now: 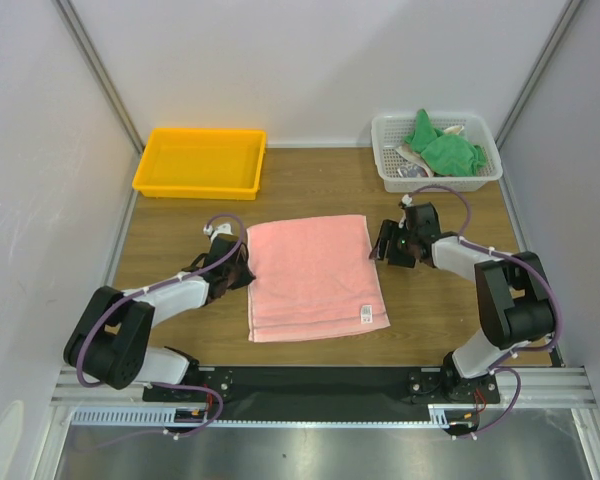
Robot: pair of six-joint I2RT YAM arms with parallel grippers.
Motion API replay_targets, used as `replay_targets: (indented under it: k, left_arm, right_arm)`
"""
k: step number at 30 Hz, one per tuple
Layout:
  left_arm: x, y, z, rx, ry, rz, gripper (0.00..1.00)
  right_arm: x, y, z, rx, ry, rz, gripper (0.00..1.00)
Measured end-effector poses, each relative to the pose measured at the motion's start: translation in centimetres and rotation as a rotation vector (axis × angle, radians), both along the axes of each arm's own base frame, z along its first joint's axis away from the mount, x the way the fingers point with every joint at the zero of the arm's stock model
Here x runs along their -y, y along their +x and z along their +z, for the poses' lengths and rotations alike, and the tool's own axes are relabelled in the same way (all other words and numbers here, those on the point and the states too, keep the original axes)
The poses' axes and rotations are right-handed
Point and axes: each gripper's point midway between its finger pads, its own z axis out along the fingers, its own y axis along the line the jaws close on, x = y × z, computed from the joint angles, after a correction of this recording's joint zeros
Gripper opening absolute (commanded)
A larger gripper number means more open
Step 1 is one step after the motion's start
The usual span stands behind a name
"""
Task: Fold and stack the towels
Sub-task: Fold the towel
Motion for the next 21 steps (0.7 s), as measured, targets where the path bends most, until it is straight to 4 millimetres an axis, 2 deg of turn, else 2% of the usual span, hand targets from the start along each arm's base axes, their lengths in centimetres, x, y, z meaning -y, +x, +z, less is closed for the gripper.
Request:
replay_targets:
  k: [7, 13, 16, 17, 19, 20, 21]
  left_arm:
    - [0.0, 0.0, 0.0, 0.000, 0.001, -0.001, 0.00]
    - [0.0, 0.0, 0.0, 0.001, 0.003, -0.004, 0.00]
    - [0.0, 0.1, 0.0, 0.001, 0.008, -0.009, 0.00]
    - [0.0, 0.1, 0.0, 0.001, 0.009, -0.010, 0.00]
    - [0.0, 0.0, 0.0, 0.001, 0.013, -0.015, 0.00]
    - [0.0, 0.0, 0.0, 0.001, 0.014, -0.016, 0.00]
    - [0.0, 0.1, 0.0, 0.000, 0.015, -0.017, 0.00]
  right_arm:
    - [-3.2, -0.4, -0.1, 0.032, -0.017, 0.067, 0.63]
    - [-5.1, -0.3, -0.5, 0.047, -0.082, 0.067, 0.50]
    - [-5.3, -0.1, -0.8, 0.050, -0.120, 0.048, 0.35]
    - [-5.3, 0.0, -0.9, 0.052, -0.130, 0.042, 0.25]
    - [-5.3, 0.0, -1.1, 0.049, -0.148, 0.025, 0.14]
    - [-5.3, 0.0, -1.1, 0.049, -0.154, 0.017, 0.01]
    - [-5.1, 0.0, -1.2, 0.049, -0.161, 0.011, 0.00]
